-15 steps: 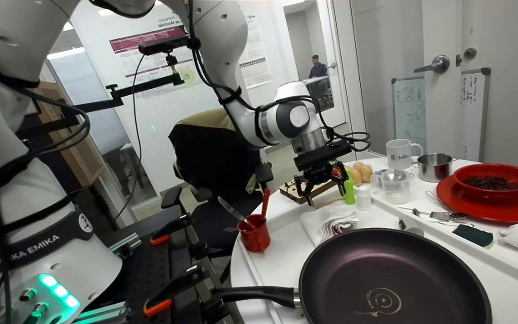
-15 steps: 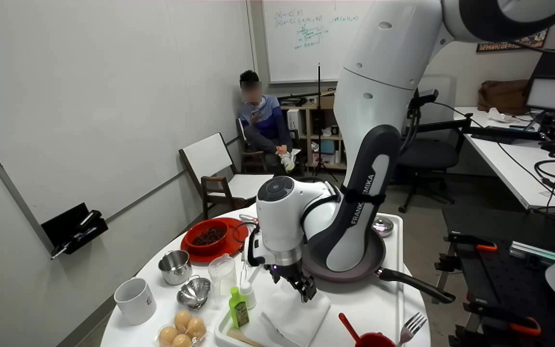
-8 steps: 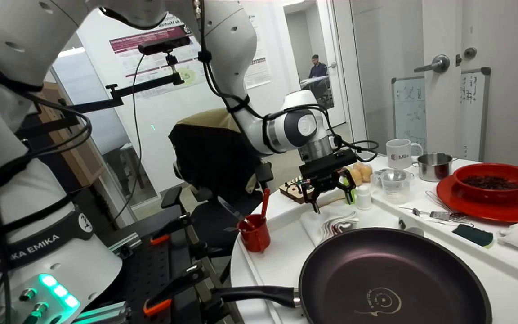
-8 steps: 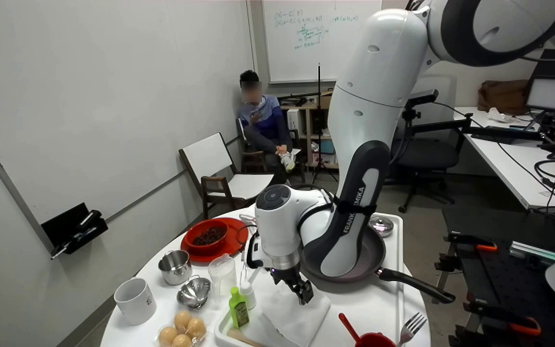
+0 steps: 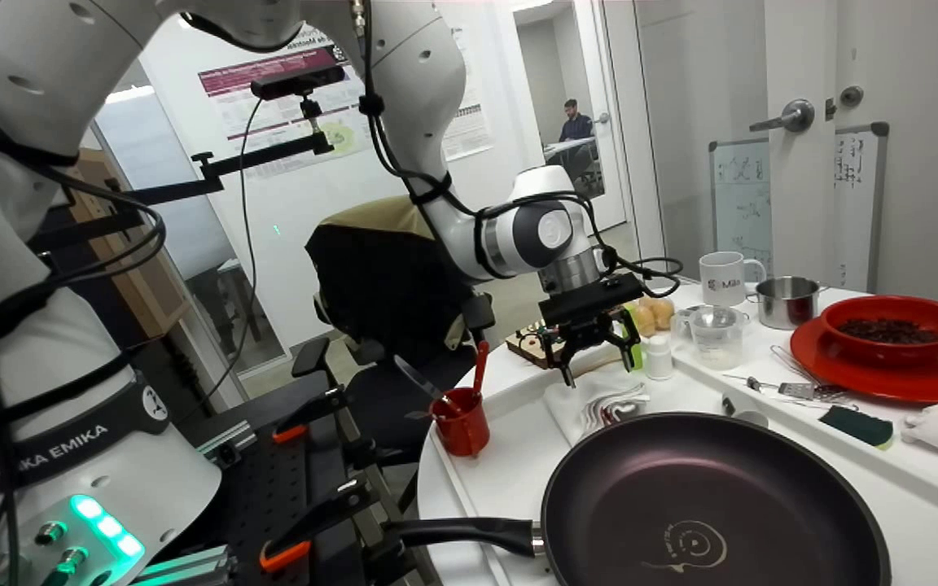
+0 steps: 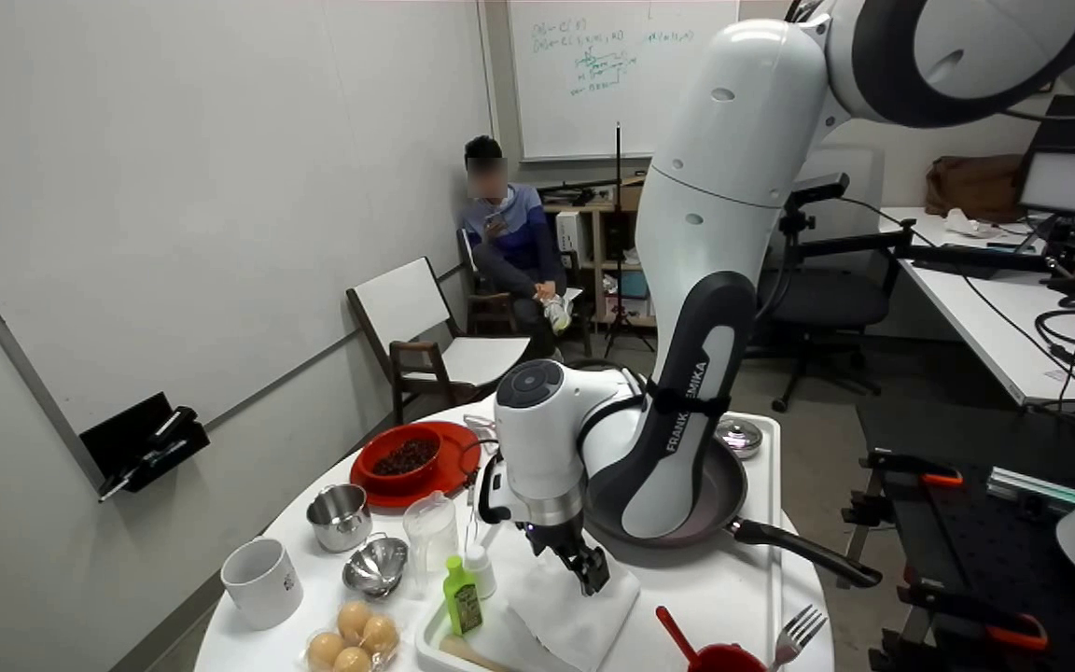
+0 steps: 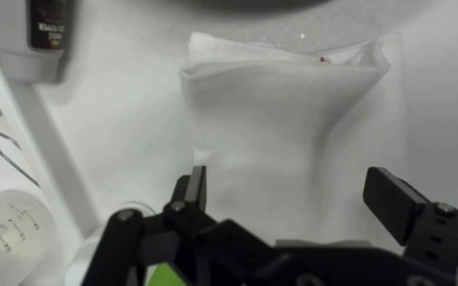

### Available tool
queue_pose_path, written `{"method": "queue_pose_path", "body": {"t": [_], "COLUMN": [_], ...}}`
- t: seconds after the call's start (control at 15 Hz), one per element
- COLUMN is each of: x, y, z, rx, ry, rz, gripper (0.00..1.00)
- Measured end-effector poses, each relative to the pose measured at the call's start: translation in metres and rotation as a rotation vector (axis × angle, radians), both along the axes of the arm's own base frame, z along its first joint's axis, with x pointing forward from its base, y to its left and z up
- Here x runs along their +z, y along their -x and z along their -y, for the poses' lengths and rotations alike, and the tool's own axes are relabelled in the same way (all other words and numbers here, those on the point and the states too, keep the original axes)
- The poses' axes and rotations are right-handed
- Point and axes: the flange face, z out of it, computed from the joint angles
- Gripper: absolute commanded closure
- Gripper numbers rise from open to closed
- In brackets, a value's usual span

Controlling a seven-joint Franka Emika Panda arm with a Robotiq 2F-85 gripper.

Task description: Use the white towel to wipe the pan

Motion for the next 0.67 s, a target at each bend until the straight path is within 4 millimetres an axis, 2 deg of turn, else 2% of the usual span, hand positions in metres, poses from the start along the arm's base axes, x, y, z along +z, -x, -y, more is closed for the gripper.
{"method": "queue_pose_path", "body": {"t": [0.53,0.67], "x": [-0.013,-0.021], "y": [0.008,0.01], "z": [-0.001,0.002], "rx": [0.003,0.004], "ry": [-0.003,0.004], "rz": [-0.022,-0.03], "gripper": [0.0,0.04]}}
